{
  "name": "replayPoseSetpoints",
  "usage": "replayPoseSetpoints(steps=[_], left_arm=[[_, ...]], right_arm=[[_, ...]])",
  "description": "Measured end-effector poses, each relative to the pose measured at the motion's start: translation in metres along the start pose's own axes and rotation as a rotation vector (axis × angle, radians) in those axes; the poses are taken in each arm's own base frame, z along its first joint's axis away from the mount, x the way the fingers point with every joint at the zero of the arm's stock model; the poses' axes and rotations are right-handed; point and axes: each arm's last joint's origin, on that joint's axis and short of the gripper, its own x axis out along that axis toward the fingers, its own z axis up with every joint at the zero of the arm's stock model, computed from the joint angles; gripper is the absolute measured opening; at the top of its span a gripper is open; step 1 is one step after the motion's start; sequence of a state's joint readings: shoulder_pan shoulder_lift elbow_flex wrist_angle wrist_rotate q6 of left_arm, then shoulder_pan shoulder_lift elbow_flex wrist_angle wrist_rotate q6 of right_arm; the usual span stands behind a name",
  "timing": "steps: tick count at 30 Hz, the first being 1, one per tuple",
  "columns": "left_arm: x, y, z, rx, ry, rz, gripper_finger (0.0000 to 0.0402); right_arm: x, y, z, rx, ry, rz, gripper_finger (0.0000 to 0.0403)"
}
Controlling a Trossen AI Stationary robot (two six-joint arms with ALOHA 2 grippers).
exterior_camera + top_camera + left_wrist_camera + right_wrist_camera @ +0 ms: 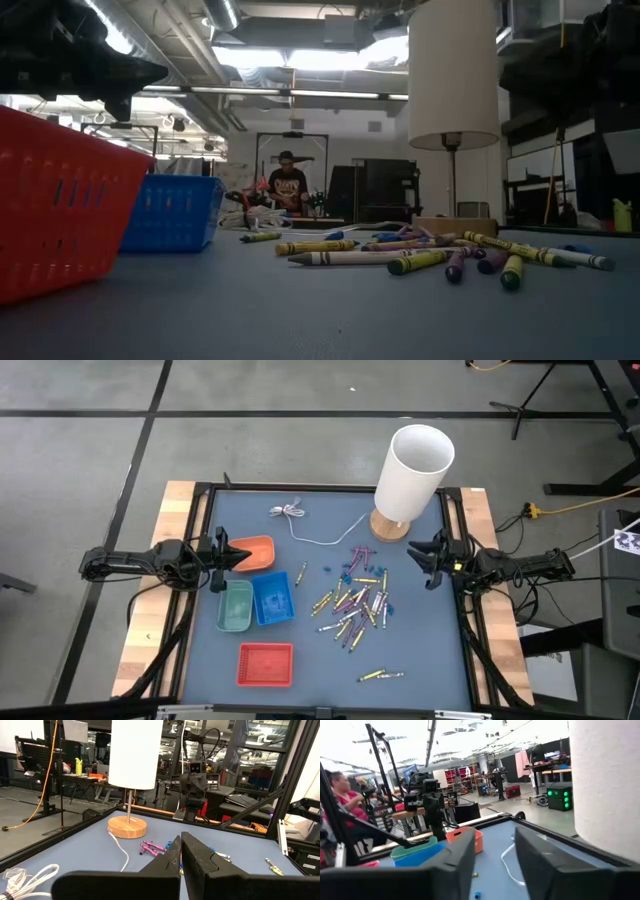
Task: Sort crayons
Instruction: Put the violet crayon into the orange bin
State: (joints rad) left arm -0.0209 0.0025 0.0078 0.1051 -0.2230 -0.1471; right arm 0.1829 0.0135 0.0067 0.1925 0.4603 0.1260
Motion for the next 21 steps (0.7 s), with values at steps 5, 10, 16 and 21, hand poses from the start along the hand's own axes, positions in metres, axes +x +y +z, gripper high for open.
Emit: replayPoseSetpoints(steps=[5,10,16,21], left_arm=[[0.0,0.0,0.0,0.0,0.0,0.0,0.0],[0.0,0.0,0.0,0.0,0.0,0.0,0.0],[0.0,0.0,0.0,0.0,0.0,0.0,0.0],[0.0,0.0,0.0,0.0,0.0,0.0,0.0]], right_arm=[[0.001,0.002,0.001,0.011,-0.001,0.054,0.019],[0.005,0.006,0.01,0.051,-0.084,0.082,0.0199],[0.022,0.016,0.026,0.004,0.02,0.075,0.0199],[0.048,0.028,0.036,-0.073,0.163,-0.018,0.0199]])
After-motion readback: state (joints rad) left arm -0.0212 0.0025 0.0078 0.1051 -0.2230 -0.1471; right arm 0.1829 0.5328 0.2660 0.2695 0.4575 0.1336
